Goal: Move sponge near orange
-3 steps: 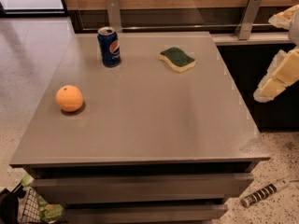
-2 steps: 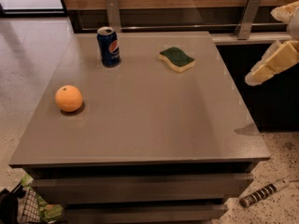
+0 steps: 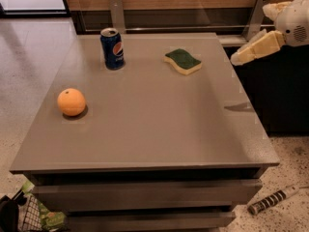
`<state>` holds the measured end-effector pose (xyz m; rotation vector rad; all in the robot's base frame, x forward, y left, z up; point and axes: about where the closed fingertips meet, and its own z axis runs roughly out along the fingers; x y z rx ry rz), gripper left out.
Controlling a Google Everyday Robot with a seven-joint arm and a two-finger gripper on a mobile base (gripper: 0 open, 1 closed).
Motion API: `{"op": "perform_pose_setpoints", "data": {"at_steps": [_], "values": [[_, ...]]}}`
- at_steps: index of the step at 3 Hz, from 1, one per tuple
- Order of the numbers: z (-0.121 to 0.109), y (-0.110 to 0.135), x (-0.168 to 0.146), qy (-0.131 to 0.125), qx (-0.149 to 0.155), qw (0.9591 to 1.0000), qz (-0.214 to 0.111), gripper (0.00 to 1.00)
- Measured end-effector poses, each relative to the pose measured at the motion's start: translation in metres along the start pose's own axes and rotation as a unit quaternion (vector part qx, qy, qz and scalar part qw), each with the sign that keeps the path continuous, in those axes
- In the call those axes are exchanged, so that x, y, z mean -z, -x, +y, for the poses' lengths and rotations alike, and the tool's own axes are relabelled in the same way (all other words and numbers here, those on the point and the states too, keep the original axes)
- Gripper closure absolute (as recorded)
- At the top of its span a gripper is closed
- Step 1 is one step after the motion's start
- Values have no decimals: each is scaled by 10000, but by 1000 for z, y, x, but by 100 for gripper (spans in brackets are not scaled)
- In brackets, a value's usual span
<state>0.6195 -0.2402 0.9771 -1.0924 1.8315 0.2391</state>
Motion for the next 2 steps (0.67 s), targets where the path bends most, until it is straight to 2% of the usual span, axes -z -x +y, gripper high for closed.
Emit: {"op": "perform_pose_setpoints", "data": {"at_steps": [1,2], "values": [[-20,0,-44,68,-443,9977,-511,0],[-19,0,-57,149,-479,9970,-591,0]]}}
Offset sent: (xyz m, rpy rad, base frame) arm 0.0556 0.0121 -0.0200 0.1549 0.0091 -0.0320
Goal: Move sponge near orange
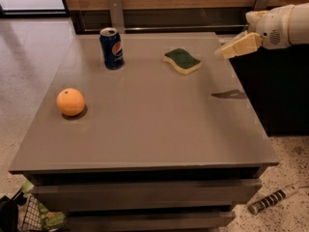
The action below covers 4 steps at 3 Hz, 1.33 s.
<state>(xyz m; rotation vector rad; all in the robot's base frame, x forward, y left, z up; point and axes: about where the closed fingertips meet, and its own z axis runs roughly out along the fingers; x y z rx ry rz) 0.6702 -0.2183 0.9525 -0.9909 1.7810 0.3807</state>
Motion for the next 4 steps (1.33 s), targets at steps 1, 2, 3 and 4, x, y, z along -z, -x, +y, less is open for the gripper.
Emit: {"op": "perform_pose_setpoints", "data": {"at_steps": [1,2,3,4], "values": [[0,-2,-15,91,-43,9999,-86,0],[10,-5,-66,327,-168,9982,-468,0],[22,-7,-110,500,-354,9937,-937,0],[31,-10,-136,599,-489,9894,-1226,0]]}}
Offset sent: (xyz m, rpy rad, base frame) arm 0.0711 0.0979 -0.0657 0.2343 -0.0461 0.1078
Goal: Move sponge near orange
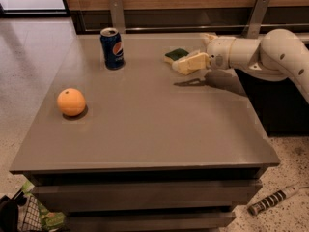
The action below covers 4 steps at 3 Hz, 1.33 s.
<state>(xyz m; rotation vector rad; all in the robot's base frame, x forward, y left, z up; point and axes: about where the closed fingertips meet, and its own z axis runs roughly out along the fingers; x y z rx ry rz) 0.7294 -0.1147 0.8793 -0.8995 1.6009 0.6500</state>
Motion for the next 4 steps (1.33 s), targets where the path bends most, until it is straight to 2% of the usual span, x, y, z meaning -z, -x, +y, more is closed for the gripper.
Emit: {"op": "perform_pose_setpoints", "data": {"at_steps": [1,3,4], "values": [[1,-16,-12,-70,-136,9998,-90,0],[-14,-35,4,-404,-169,9989,191,0],[-16,-39,3,-428,-170,9987,235,0]]}}
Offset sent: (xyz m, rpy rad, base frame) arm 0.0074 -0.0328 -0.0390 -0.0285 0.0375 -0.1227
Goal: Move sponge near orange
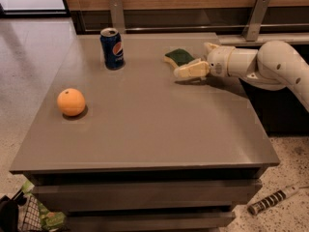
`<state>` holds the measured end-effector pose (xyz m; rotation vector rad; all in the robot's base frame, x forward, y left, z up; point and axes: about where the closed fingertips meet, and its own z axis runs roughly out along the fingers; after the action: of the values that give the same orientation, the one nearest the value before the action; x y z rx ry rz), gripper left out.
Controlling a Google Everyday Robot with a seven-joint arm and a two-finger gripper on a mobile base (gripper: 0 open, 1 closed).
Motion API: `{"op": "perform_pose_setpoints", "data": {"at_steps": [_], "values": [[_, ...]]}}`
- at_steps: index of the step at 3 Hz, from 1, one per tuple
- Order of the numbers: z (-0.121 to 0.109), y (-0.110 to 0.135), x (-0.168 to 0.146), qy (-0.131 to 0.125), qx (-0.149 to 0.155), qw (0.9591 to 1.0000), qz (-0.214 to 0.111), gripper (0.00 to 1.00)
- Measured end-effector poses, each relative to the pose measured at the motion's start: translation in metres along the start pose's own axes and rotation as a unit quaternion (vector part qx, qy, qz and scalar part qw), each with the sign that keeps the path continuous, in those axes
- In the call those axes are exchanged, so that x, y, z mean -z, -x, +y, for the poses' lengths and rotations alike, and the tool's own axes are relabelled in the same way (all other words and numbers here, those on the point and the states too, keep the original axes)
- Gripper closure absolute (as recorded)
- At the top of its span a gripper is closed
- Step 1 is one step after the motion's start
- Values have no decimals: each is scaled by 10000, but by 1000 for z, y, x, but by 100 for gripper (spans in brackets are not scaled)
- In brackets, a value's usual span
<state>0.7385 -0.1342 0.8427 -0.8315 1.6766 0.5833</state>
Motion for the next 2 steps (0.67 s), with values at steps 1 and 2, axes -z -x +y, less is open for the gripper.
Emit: {"op": "perform_pose_setpoints", "data": {"at_steps": [1,2], "values": [[7,-13,-14,75,-100,9999,11,2],[14,-26,-20,83,-202,9998,32,24]]}}
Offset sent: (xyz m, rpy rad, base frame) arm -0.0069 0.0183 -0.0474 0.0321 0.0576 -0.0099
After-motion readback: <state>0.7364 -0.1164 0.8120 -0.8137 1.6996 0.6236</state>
